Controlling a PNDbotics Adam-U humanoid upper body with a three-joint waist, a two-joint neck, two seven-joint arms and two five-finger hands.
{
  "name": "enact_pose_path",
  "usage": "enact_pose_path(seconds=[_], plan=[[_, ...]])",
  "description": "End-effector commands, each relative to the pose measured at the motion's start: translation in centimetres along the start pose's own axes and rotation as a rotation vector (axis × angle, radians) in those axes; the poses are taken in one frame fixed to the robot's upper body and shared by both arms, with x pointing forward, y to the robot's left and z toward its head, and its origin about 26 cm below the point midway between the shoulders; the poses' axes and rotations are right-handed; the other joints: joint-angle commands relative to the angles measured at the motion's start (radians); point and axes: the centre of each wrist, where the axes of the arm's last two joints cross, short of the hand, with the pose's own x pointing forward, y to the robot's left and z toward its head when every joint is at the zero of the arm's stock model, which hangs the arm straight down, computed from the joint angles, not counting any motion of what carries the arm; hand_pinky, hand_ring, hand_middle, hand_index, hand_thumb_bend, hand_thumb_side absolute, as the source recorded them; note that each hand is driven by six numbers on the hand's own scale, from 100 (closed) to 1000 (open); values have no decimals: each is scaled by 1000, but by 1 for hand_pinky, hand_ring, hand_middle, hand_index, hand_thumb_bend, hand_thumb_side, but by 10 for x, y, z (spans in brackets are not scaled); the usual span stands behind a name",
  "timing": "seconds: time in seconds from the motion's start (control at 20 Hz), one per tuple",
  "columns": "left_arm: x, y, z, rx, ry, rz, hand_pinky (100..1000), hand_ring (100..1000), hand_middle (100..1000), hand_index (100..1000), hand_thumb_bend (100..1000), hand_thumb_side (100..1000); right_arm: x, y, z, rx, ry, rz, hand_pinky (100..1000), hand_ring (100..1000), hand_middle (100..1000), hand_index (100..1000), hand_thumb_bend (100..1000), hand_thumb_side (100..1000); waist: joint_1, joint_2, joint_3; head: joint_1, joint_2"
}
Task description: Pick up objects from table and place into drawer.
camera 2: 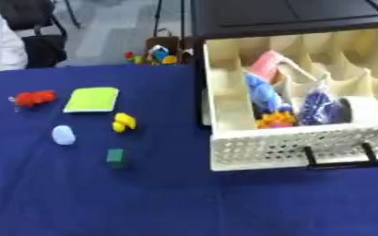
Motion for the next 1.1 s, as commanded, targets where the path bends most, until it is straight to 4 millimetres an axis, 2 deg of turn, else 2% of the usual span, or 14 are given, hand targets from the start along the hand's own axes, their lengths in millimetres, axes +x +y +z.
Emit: enact_pose_path(seconds=[0.05, 0.15, 0.2, 0.25, 0.45, 0.7, 1.1], plan=[[2, 26, -23, -97, -59, -179, 570, 669, 676, 796, 692, 1000, 0, -1, -7, -17, -41, -32, 636, 677, 656, 791, 100, 1000, 2, -23, -3, 3, -6], [4, 35, -34, -177, -65, -273, 575, 675, 685, 803, 754, 1000, 1, -1, -7, -13, -40, -34, 636, 677, 656, 791, 100, 1000, 4, -27, -7, 6, -2], [5, 38, -39, -222, -68, -311, 584, 686, 697, 811, 913, 1000, 1, -1, -6, -11, -40, -35, 636, 677, 656, 791, 100, 1000, 5, -28, -9, 7, 0], [6, 41, -44, -270, -71, -344, 589, 689, 702, 817, 993, 1000, 1, -1, -6, -10, -39, -37, 636, 677, 656, 791, 100, 1000, 5, -29, -11, 9, 1], [11, 53, -65, -412, -59, -448, 593, 681, 690, 830, 978, 1000, 1, -1, -5, -3, -38, -41, 636, 677, 655, 791, 100, 1000, 6, -32, -18, 13, 4], [19, 59, -85, -593, 6, -562, 617, 702, 705, 862, 862, 1000, 1, -1, -5, 8, -37, -48, 636, 677, 654, 791, 100, 1000, 9, -32, -26, 20, 8], [33, 60, -113, -869, 118, -715, 653, 732, 735, 902, 820, 992, 2, 0, -4, 26, -38, -63, 636, 677, 654, 790, 100, 1000, 12, -34, -41, 34, 14]])
